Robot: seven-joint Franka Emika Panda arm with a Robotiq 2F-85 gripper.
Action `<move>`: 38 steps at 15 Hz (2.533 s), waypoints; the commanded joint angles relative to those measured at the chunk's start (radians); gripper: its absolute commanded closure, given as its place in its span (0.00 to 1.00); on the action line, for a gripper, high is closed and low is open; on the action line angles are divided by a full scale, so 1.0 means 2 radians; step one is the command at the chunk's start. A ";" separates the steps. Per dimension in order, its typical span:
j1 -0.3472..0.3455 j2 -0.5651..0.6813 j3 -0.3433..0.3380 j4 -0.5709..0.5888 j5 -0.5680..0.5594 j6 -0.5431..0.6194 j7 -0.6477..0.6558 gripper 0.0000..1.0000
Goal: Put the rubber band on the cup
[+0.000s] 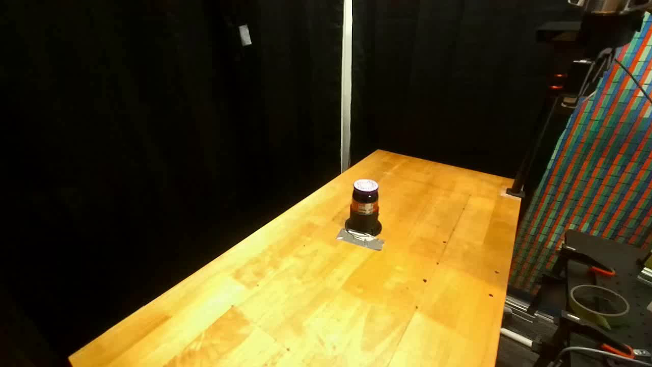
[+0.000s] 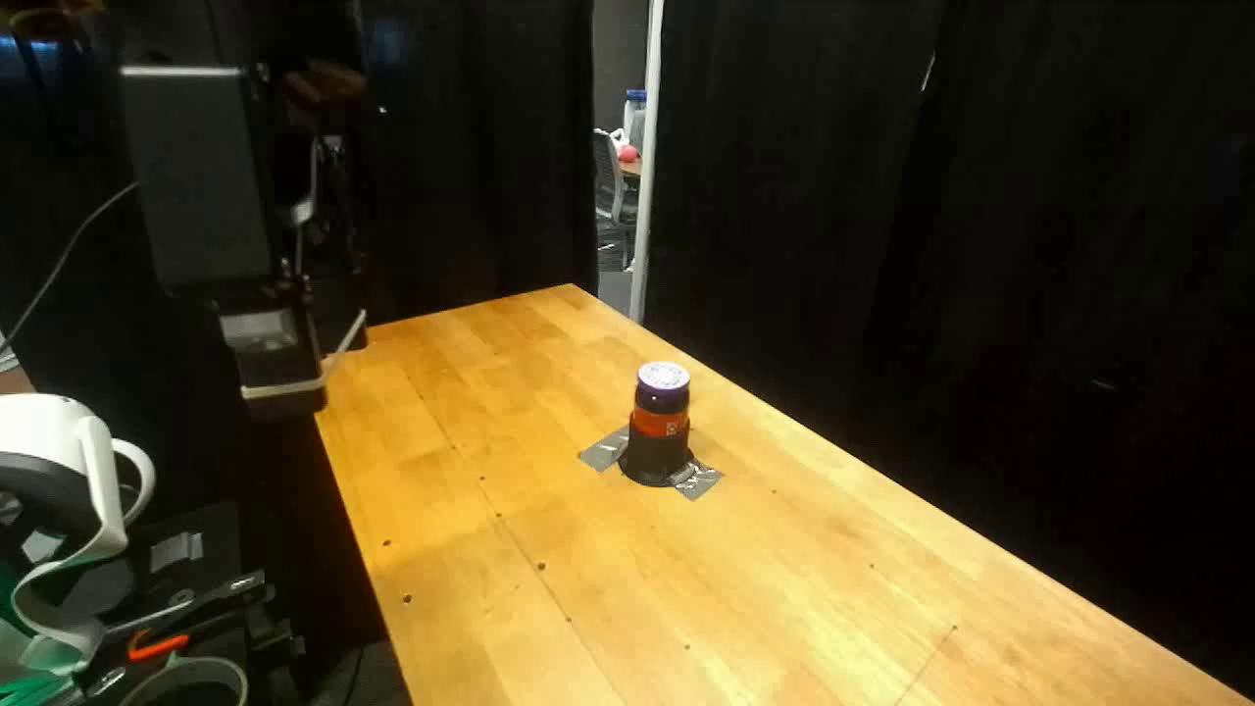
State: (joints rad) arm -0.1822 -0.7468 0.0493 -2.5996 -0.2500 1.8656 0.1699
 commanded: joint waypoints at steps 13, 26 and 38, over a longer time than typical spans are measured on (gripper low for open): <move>0.050 0.165 0.040 0.138 -0.008 -0.002 0.006 0.00; 0.111 0.549 0.050 0.449 0.032 0.128 0.052 0.00; 0.143 0.768 0.005 0.695 0.105 0.027 0.024 0.00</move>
State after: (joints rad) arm 0.0938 0.7120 0.0807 -1.3375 -0.0833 1.9996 0.2411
